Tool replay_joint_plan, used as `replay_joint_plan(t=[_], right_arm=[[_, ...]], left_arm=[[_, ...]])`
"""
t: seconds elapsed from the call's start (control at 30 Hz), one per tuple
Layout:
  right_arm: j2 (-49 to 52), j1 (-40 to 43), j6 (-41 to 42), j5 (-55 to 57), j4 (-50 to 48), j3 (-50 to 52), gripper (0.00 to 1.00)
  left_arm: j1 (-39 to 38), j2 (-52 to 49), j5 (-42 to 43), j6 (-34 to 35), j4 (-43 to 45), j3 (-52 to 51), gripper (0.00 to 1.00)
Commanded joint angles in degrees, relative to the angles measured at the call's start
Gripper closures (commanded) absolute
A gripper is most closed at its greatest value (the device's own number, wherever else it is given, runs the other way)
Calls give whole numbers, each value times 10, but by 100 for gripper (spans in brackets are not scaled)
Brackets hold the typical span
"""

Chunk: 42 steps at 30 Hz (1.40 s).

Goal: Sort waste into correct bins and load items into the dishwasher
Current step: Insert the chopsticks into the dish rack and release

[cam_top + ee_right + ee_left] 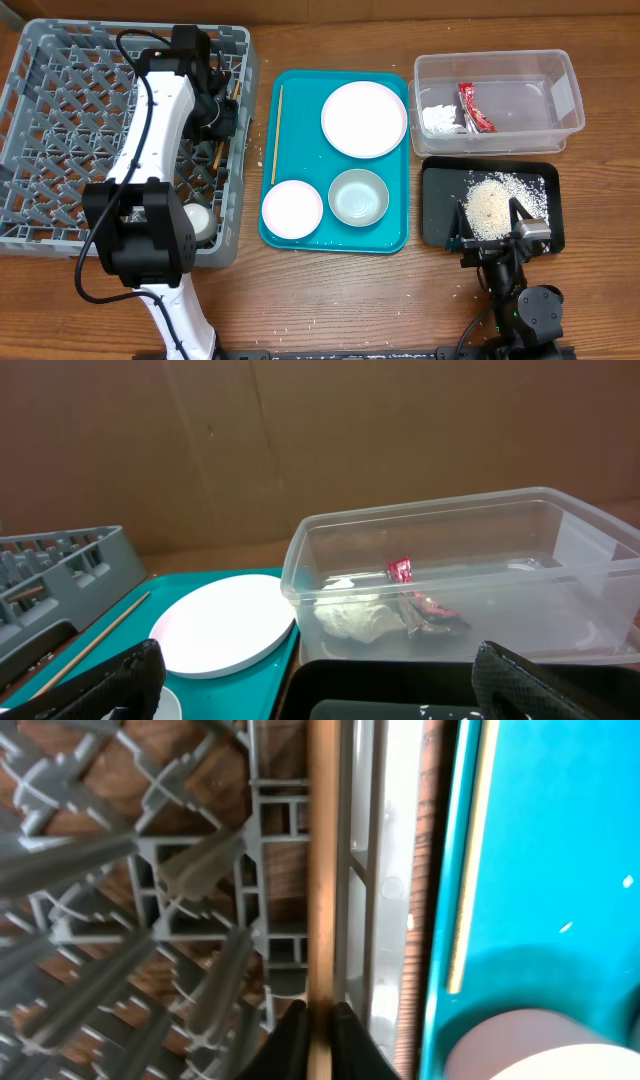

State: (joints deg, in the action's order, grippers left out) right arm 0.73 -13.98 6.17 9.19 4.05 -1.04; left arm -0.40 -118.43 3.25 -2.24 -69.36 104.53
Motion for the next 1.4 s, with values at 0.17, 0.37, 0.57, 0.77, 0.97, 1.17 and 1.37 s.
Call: replay_joint_plan(t=[0.17, 0.37, 0.57, 0.77, 0.97, 1.17, 1.37], right_arm=[[-5, -1, -2, -2, -3, 6, 0], [-5, -1, -2, -2, -3, 6, 0], [-5, -1, -2, -2, -3, 6, 0], [-5, -1, -2, -2, -3, 6, 0], [-5, -1, -2, -2, -3, 6, 0], [-5, -1, -2, -2, -3, 6, 0], [-5, -1, -2, -2, -3, 6, 0]], left_arm=[[0, 12, 23, 99, -60, 45, 48], [-21, 23, 104, 94, -70, 102, 57], [-116, 16, 18, 73, 45, 25, 65], [-149, 0, -51, 146, 178, -90, 71], [-149, -49, -58, 182, 217, -140, 65], [-150, -89, -42, 181, 220, -140, 68], [-150, -91, -32, 179, 205, -136, 96]])
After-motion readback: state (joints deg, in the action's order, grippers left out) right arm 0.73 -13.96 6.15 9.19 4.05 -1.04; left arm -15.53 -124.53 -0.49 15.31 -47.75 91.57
